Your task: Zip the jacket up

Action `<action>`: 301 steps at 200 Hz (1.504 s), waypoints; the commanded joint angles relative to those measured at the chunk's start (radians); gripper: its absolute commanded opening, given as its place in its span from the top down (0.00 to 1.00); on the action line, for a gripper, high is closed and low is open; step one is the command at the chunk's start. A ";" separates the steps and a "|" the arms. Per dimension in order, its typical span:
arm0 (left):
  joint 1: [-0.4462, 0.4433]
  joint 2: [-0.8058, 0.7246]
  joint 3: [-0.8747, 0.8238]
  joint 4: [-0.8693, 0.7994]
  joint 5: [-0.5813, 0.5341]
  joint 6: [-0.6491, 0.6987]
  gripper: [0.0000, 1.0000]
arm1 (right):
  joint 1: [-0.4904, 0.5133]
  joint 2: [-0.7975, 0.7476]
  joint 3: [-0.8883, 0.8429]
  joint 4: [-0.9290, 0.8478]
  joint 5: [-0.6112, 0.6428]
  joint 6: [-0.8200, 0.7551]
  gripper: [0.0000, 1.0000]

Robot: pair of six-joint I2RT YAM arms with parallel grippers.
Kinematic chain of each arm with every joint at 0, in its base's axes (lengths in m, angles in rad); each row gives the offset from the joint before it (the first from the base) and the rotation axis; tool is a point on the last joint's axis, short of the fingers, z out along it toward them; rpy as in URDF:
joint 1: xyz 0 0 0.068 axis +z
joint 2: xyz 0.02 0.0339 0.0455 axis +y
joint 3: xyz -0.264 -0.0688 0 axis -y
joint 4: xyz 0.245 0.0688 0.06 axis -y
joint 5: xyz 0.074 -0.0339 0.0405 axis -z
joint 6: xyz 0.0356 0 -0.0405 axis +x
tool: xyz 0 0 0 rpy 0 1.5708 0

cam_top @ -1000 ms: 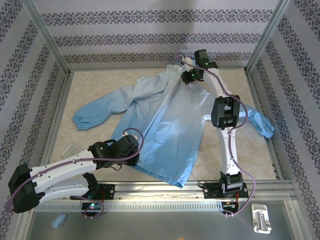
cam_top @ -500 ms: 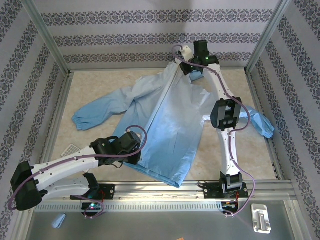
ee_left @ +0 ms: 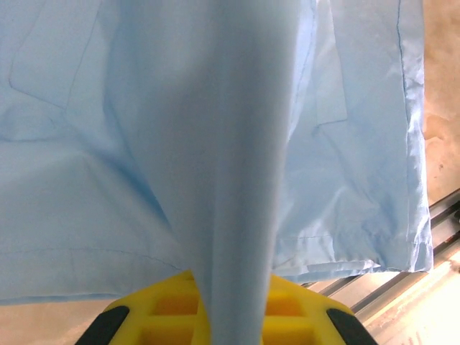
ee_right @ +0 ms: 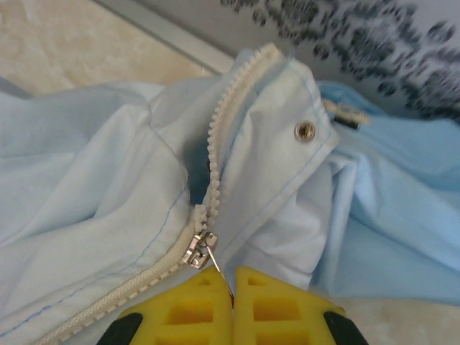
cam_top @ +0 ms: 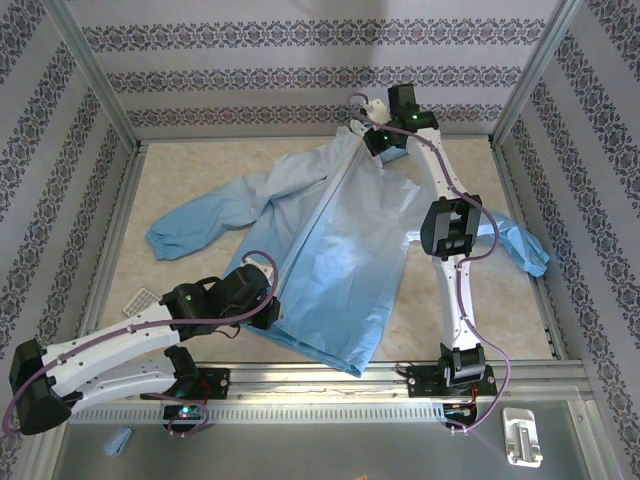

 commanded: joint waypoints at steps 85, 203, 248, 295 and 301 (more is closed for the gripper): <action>0.087 0.170 -0.003 -0.110 0.060 0.025 0.66 | 0.016 -0.286 -0.498 0.366 0.088 0.059 1.00; 0.159 0.389 0.130 -0.004 0.103 0.226 0.98 | 0.002 -0.358 -0.507 0.319 0.131 0.073 1.00; 0.268 0.434 0.460 -0.289 -0.053 0.495 1.00 | -0.068 -0.493 -0.510 0.292 0.174 0.136 1.00; 0.405 0.522 0.729 -0.485 -0.196 0.730 1.00 | -0.073 -0.742 -0.611 0.245 0.256 0.126 1.00; 0.429 0.526 0.720 -0.489 -0.187 0.740 1.00 | -0.062 -0.766 -0.634 0.237 0.263 0.123 1.00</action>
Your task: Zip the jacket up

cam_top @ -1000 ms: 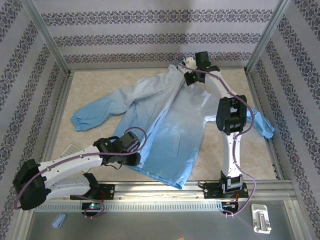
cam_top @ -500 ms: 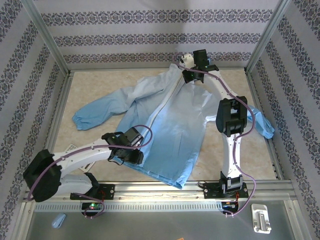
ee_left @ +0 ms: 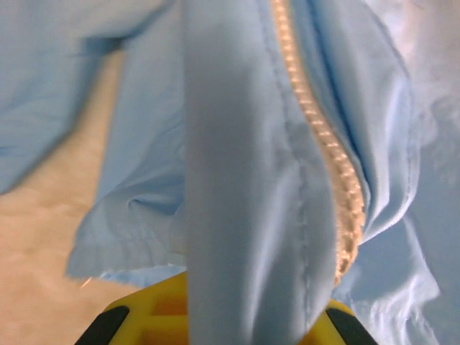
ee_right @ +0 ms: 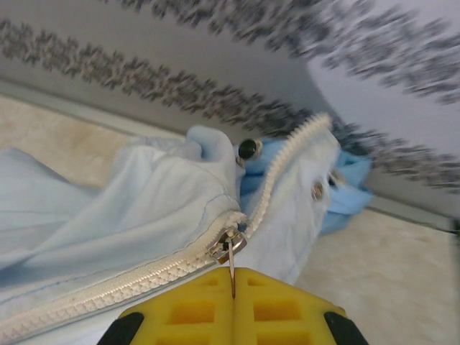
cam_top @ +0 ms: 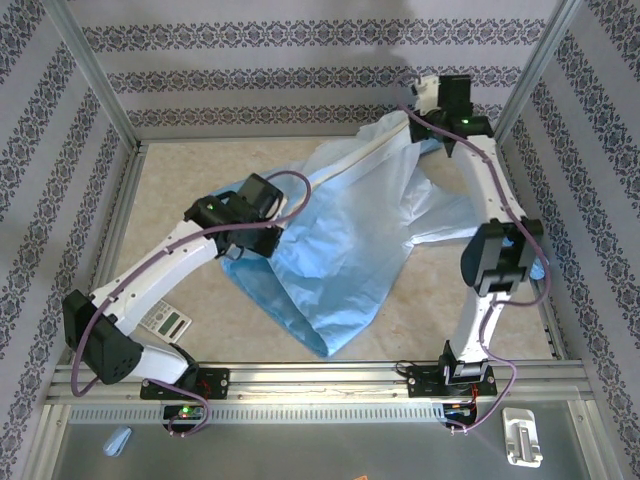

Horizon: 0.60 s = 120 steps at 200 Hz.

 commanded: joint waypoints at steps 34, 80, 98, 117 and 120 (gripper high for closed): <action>0.169 0.043 -0.086 -0.152 -0.114 0.207 1.00 | 0.079 -0.091 -0.076 -0.154 0.078 0.005 1.00; 0.180 0.038 -0.187 -0.057 -0.095 0.301 1.00 | 0.064 0.216 0.115 -0.383 -0.002 0.016 1.00; 0.180 0.017 -0.214 -0.025 -0.068 0.363 1.00 | 0.055 0.309 0.193 -0.435 -0.015 0.006 1.00; 0.180 -0.004 -0.236 -0.014 -0.071 0.411 1.00 | 0.039 0.364 0.244 -0.455 -0.038 0.004 1.00; 0.180 -0.008 -0.241 -0.011 -0.073 0.416 1.00 | 0.037 0.368 0.250 -0.458 -0.042 0.003 1.00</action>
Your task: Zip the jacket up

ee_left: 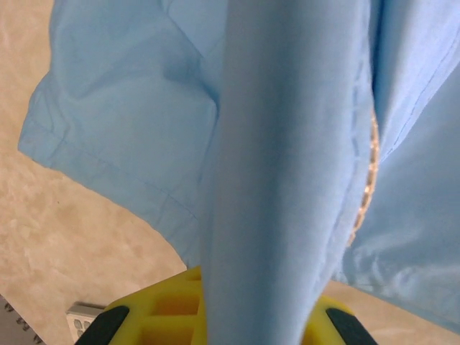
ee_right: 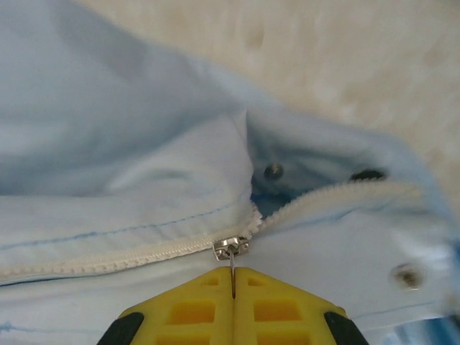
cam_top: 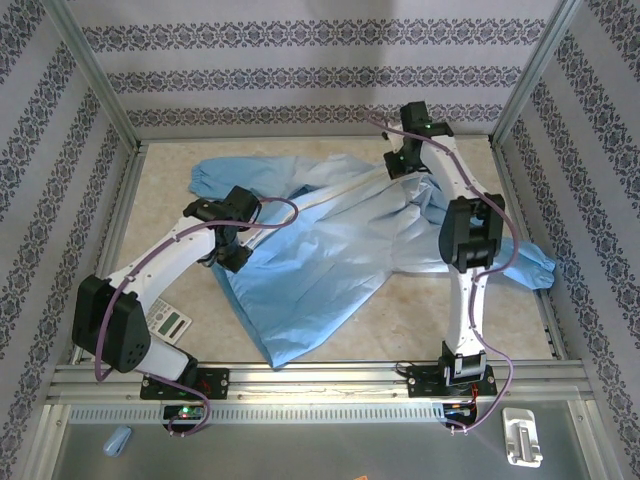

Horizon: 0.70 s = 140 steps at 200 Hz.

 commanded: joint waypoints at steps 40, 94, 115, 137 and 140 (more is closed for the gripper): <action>0.006 -0.120 -0.083 0.074 -0.029 0.148 1.00 | -0.037 0.032 0.121 -0.108 -0.050 -0.019 1.00; 0.011 -0.251 -0.179 0.063 -0.081 0.155 1.00 | -0.049 0.051 0.164 -0.102 -0.010 -0.016 1.00; 0.019 -0.287 -0.201 0.062 -0.064 0.137 1.00 | -0.053 0.056 0.177 -0.107 -0.005 -0.024 1.00; 0.021 -0.305 -0.218 0.050 -0.057 0.119 1.00 | -0.058 0.060 0.180 -0.109 0.004 -0.033 1.00; 0.021 -0.308 -0.218 0.049 -0.056 0.118 1.00 | -0.060 0.062 0.181 -0.109 0.003 -0.033 1.00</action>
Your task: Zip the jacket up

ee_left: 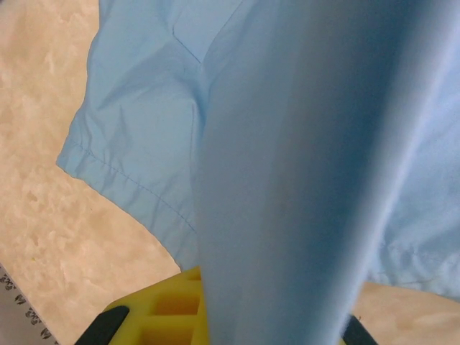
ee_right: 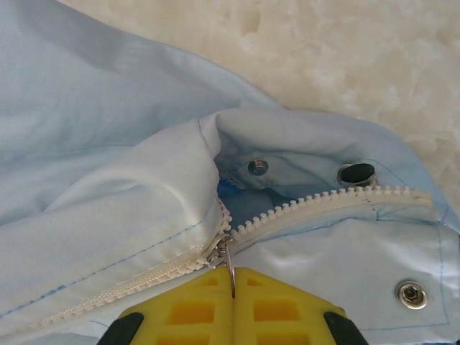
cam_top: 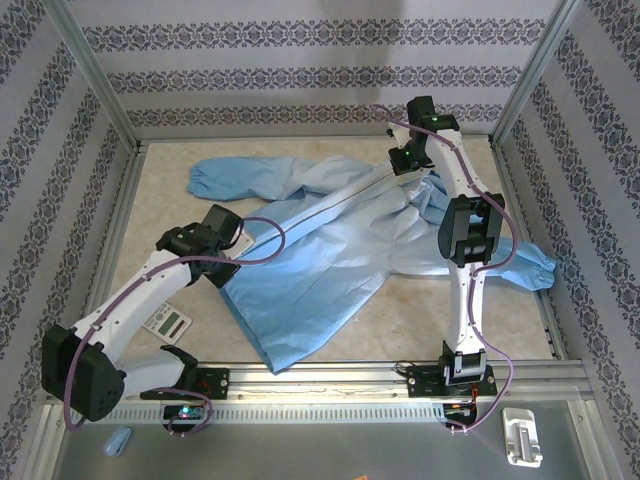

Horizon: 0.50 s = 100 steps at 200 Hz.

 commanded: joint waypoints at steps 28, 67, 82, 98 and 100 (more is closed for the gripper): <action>0.022 -0.066 -0.017 -0.066 -0.039 -0.013 1.00 | -0.037 0.017 0.022 0.017 0.019 -0.017 1.00; 0.023 -0.093 -0.017 -0.084 -0.058 -0.018 1.00 | -0.054 0.028 0.038 0.033 0.084 -0.002 1.00; 0.023 -0.099 -0.018 -0.093 -0.064 -0.021 1.00 | -0.061 0.031 0.061 0.039 0.128 0.015 1.00; 0.023 -0.105 -0.023 -0.095 -0.071 -0.026 1.00 | -0.065 0.036 0.090 0.046 0.175 0.023 1.00; 0.024 -0.106 -0.024 -0.095 -0.071 -0.025 1.00 | -0.066 0.038 0.097 0.047 0.180 0.023 1.00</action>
